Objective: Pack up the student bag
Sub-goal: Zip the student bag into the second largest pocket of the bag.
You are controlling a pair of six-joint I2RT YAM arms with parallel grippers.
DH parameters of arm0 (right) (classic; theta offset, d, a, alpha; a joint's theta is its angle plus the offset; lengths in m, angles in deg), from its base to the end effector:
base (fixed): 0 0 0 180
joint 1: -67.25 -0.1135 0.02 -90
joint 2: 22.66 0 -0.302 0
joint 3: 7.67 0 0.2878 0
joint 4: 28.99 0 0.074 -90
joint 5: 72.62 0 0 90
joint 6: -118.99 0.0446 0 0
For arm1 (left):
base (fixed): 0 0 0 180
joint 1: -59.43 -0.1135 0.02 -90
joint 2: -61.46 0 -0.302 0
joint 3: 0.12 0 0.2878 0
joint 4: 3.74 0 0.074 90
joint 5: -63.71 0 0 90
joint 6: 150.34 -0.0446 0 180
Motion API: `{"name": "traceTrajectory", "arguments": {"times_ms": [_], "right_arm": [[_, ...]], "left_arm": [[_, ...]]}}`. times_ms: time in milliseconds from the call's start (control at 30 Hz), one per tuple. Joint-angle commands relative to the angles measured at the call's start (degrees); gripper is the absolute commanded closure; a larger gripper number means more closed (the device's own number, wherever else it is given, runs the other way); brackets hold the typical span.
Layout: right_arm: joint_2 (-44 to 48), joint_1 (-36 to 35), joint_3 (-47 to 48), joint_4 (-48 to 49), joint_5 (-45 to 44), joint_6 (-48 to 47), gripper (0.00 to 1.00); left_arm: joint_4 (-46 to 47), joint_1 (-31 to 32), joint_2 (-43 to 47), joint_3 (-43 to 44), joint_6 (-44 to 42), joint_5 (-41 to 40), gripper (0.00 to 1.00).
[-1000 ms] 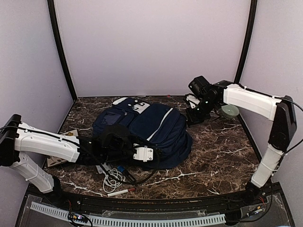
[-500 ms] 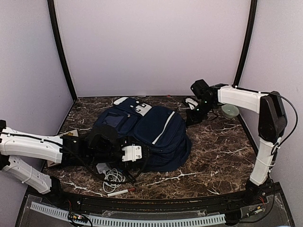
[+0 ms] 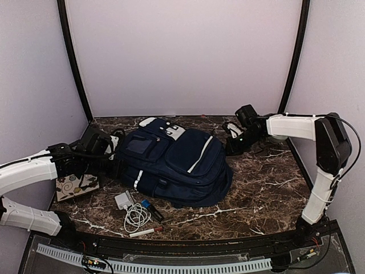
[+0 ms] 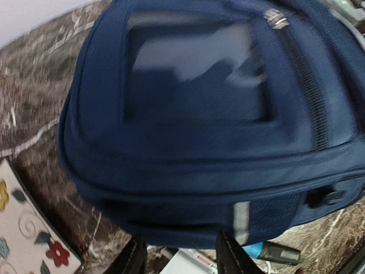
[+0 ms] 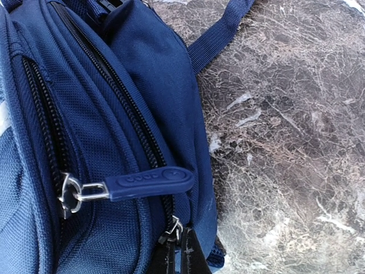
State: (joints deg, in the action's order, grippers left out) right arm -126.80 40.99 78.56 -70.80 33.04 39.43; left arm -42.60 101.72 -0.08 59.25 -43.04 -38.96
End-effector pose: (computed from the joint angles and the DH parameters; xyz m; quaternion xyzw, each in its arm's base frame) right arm 0.3772 0.1995 0.2169 -0.1668 0.9423 0.2063 0.2042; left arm 0.1932 -0.1625 0.2910 0.1510 0.8930 -0.1175 0.4074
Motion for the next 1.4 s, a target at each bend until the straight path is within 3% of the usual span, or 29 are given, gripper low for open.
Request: {"name": "traceTrajectory", "arguments": {"times_ms": [0,267,433,500,600,700,833,1000,1067,1200,1267,1367], "right_arm": [[2.1,-1.1,-2.7,4.3,0.8,1.4,1.00],[8.6,-5.8,-10.8,9.6,1.6,5.6,1.00],[13.4,-12.8,-14.9,13.2,0.2,11.6,1.00],[15.5,-16.5,-15.5,14.6,-0.9,13.8,1.00],[16.7,-21.6,-14.4,15.0,-1.8,15.9,1.00],[17.0,-25.9,-12.8,15.9,-4.1,17.7,1.00],[15.2,-29.0,-9.2,15.0,-3.2,17.6,1.00],[15.2,-28.6,-10.3,12.9,-5.7,17.5,1.00],[14.7,-28.1,-10.8,11.5,-5.8,17.5,1.00],[14.6,-27.1,-12.2,10.9,-5.8,18.0,1.00],[14.7,-26.4,-12.7,11.3,-5.1,18.2,1.00],[14.7,-25.8,-12.9,11.6,-4.1,18.6,1.00]], "left_arm": [[0.8,-5.0,-1.2,-9.0,12.5,4.3,0.58],[23.8,-10.3,-19.2,-4.4,9.4,4.2,0.58],[33.0,-11.3,-32.2,7.3,3.5,6.2,0.56],[34.1,-11.8,-35.5,12.4,1.3,7.8,0.50],[35.3,-12.9,-37.6,18.4,-1.6,9.0,0.30],[43.8,-15.4,-36.4,17.0,-1.7,15.7,0.12],[46.8,-18.5,-34.2,15.5,-0.2,22.7,0.06],[48.6,-18.0,-21.2,8.1,-5.2,20.3,0.06],[50.2,-14.9,-15.2,4.3,-12.2,23.7,0.14],[39.7,0.8,-9.5,1.5,-33.5,28.2,0.39],[34.7,7.0,-9.0,-0.3,-41.4,33.1,0.43],[34.1,13.8,-10.7,-2.5,-47.9,28.3,0.49]]}}
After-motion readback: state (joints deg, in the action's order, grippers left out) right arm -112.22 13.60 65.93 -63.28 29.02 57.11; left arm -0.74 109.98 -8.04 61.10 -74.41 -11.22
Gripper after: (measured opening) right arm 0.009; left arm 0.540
